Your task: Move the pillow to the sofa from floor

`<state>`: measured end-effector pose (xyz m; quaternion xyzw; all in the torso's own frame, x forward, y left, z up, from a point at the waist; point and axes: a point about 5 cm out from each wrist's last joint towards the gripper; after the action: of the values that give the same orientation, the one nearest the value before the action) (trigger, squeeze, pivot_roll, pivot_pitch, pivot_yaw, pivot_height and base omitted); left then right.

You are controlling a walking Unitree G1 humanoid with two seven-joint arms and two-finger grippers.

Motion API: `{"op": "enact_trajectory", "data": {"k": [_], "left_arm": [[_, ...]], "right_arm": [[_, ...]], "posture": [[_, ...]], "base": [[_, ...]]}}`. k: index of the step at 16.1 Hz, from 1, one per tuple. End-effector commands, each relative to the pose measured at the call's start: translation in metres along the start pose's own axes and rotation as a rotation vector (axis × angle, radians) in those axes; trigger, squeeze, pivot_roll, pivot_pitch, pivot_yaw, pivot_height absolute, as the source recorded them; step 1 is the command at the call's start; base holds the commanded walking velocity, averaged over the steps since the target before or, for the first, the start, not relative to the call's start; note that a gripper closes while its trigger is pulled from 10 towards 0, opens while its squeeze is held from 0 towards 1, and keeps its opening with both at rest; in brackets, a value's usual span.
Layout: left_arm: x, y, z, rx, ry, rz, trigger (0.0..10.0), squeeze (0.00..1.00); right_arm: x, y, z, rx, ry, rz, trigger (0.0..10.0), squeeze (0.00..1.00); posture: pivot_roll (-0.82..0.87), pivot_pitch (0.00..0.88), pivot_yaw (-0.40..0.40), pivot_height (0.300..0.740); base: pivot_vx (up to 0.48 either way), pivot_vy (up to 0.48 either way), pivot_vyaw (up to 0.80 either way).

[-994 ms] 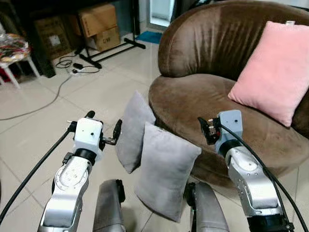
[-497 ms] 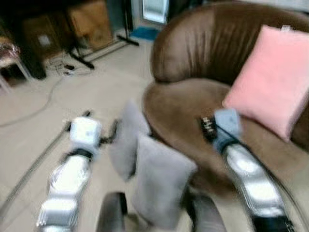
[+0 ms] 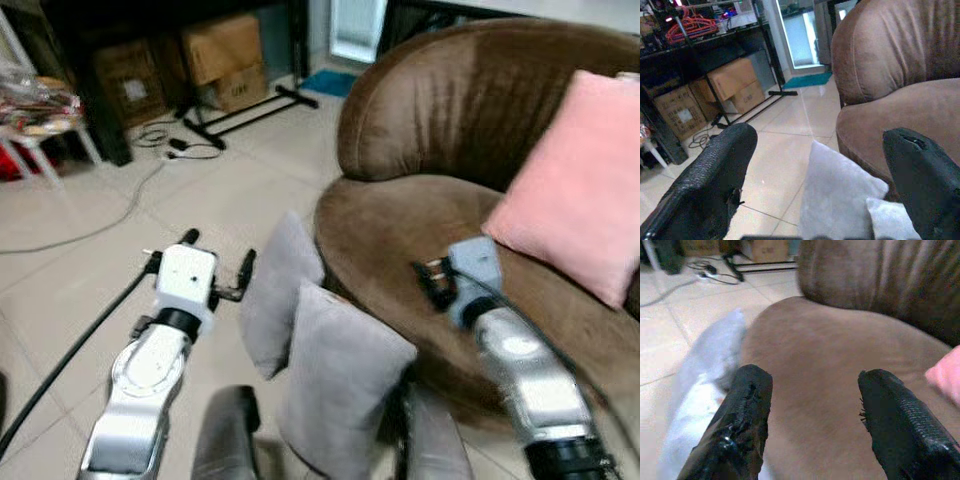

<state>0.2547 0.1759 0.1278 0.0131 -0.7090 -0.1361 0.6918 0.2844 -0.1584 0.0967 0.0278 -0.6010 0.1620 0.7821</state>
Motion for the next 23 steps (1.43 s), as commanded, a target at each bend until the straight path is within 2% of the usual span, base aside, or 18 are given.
{"op": "enact_trajectory", "data": {"k": [1,4,5,7,8,9,12,13,17,19,21,23], "left_arm": [[0.000,-0.001,0.000,-0.014,0.006,-0.011,10.0,0.00],[-0.001,-0.003,-0.002,-0.046,0.013,-0.031,10.0,0.00],[-0.004,-0.004,-0.001,-0.077,0.027,-0.036,10.0,0.00],[-0.012,-0.008,0.005,-0.140,0.069,-0.046,10.0,0.00],[-0.018,-0.010,0.009,-0.181,0.100,-0.050,10.0,0.00],[-0.021,-0.011,0.012,-0.218,0.118,-0.064,10.0,0.00],[-0.023,-0.012,0.023,-0.292,0.155,-0.091,10.0,0.00],[-0.021,-0.012,0.032,-0.315,0.168,-0.087,10.0,0.00],[-0.022,-0.015,0.042,-0.401,0.198,-0.076,10.0,0.00],[-0.019,-0.021,0.055,-0.518,0.240,-0.036,10.0,0.00],[-0.021,-0.020,0.061,-0.547,0.269,-0.040,10.0,0.00],[-0.020,-0.019,0.065,-0.555,0.280,-0.039,10.0,0.00]], "right_arm": [[0.004,0.001,-0.001,0.031,-0.033,-0.007,10.0,0.00],[-0.002,0.004,-0.007,0.073,-0.019,0.009,10.0,0.00],[-0.007,0.004,-0.014,0.092,0.006,0.033,10.0,0.00],[-0.015,0.009,-0.021,0.144,0.034,0.041,10.0,0.00],[-0.020,0.015,-0.024,0.197,0.047,-0.001,10.0,0.41],[-0.026,0.019,-0.028,0.218,0.064,-0.034,10.0,1.00],[-0.041,0.032,-0.040,0.228,0.108,-0.038,10.0,1.00],[-0.044,0.037,-0.044,0.224,0.123,-0.053,10.0,1.00],[-0.050,0.041,-0.053,0.173,0.176,-0.036,10.0,1.00],[-0.053,0.040,-0.059,0.118,0.226,0.005,10.0,1.00],[-0.052,0.037,-0.062,0.038,0.218,-0.007,10.0,1.00],[-0.055,0.040,-0.062,0.021,0.237,-0.011,10.0,1.00]], "posture": [[-0.10,0.000,0.028,0.511],[-0.09,0.000,0.027,0.491],[-0.09,0.000,0.029,0.481],[-0.09,0.000,0.024,0.466],[-0.08,0.000,0.016,0.466],[-0.07,0.000,0.007,0.466],[-0.04,0.010,0.007,0.466],[-0.02,0.047,0.010,0.466],[-0.01,0.097,0.017,0.466],[-0.01,0.129,0.024,0.466],[0.00,0.146,0.030,0.466],[0.01,0.162,0.033,0.466]], "base": [[0.000,0.000,0.00],[0.000,0.000,0.00],[0.000,0.000,0.00],[0.000,0.000,0.00],[0.000,0.000,0.00],[0.000,0.000,0.00],[0.000,0.000,0.00],[0.000,0.000,0.00],[0.000,0.000,0.00],[0.000,0.000,0.00],[0.000,0.000,0.00],[0.000,0.000,0.00]]}}
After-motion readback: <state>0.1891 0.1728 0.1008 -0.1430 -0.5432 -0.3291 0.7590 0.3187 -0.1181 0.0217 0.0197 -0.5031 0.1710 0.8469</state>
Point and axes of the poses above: a point about 5 cm out from each wrist's last joint towards the gripper, its own z axis pointing back from the gripper into the wrist, its own x axis along the axis of the wrist's last joint, y = z × x, and after that the axes turned 2 degrees about z, right-handed
